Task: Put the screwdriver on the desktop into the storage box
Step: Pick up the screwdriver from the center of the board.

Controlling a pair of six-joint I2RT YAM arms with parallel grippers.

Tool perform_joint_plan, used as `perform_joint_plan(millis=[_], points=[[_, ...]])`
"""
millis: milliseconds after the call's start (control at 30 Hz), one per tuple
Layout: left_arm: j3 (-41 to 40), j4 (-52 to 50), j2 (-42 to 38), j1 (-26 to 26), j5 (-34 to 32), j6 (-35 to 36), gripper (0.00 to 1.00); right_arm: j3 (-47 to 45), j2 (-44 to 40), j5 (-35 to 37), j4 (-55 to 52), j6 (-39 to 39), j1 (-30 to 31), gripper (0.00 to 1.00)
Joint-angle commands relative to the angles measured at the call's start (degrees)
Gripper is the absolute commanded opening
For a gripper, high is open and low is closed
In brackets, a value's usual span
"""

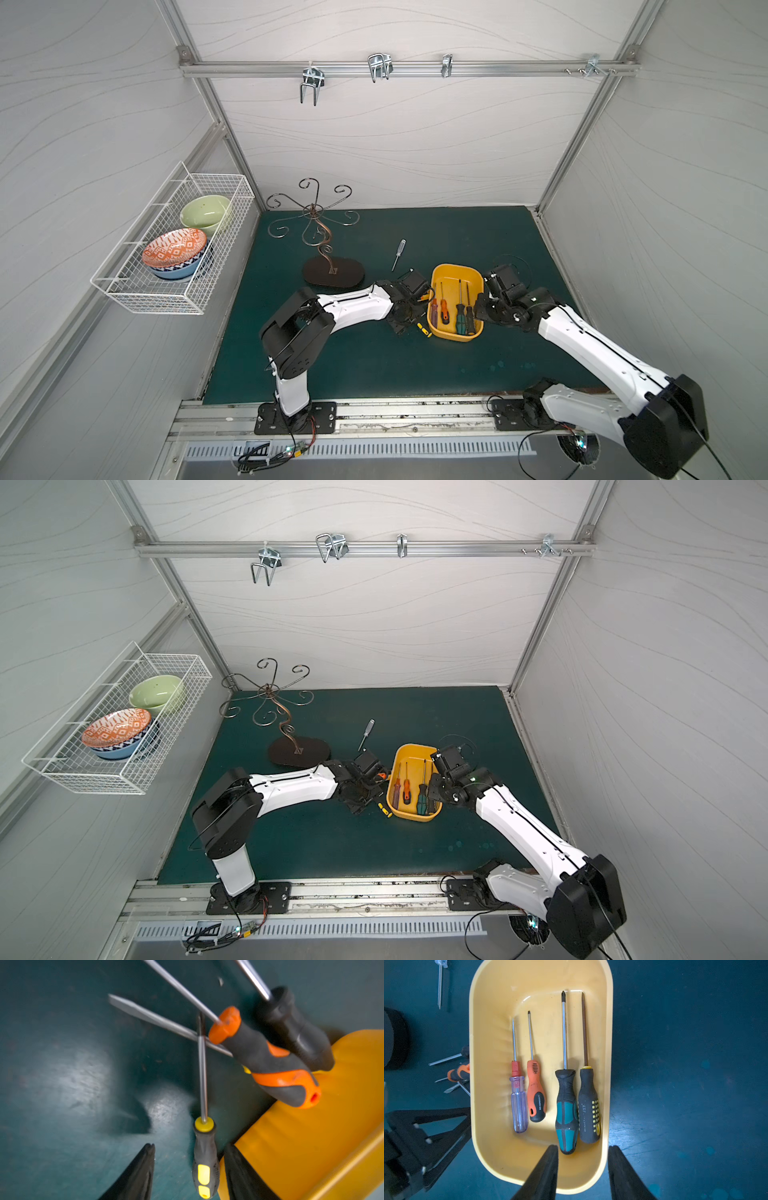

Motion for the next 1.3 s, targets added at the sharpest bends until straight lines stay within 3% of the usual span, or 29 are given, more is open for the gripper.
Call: perform_joint_plan(millis=[0,233,533,633,733,1100,1267], points=[[4.0,-3.3,2.4,-0.6,0.4,-0.1,0.55,-0.8,-1.2,0.5,-1.3,0.7,-0.4,0.43],[11.4,-14.3,6.6,-1.3,-2.6,0.4,0.48,-1.1,-1.7,0.9,-1.3,0.5,-0.5,0.42],[12.9,-13.4,10.1,-1.3,-1.4,0.5,0.46,-1.2,-2.4,1.1,-1.6,0.2,-0.7,0.41],[12.9,-13.3,10.8,-1.3,-1.2,0.4,0.4,-1.3,-2.7,1.2,-1.9,0.2,-0.7,0.41],[12.7,-13.9,10.8,-1.2,-1.1,0.3,0.27,-1.3,-3.0,1.3,-2.1,0.2,-0.8,0.41],[4.3,-14.2,4.7,-1.2,-1.3,1.0,0.0,-0.3,-3.7,1.7,-2.4,-0.2,-1.1,0.4],[-1.8,-13.1,-4.1,-1.3,-3.3,4.2,0.0,-0.4,-4.3,1.7,-2.4,-0.3,-1.3,0.4]])
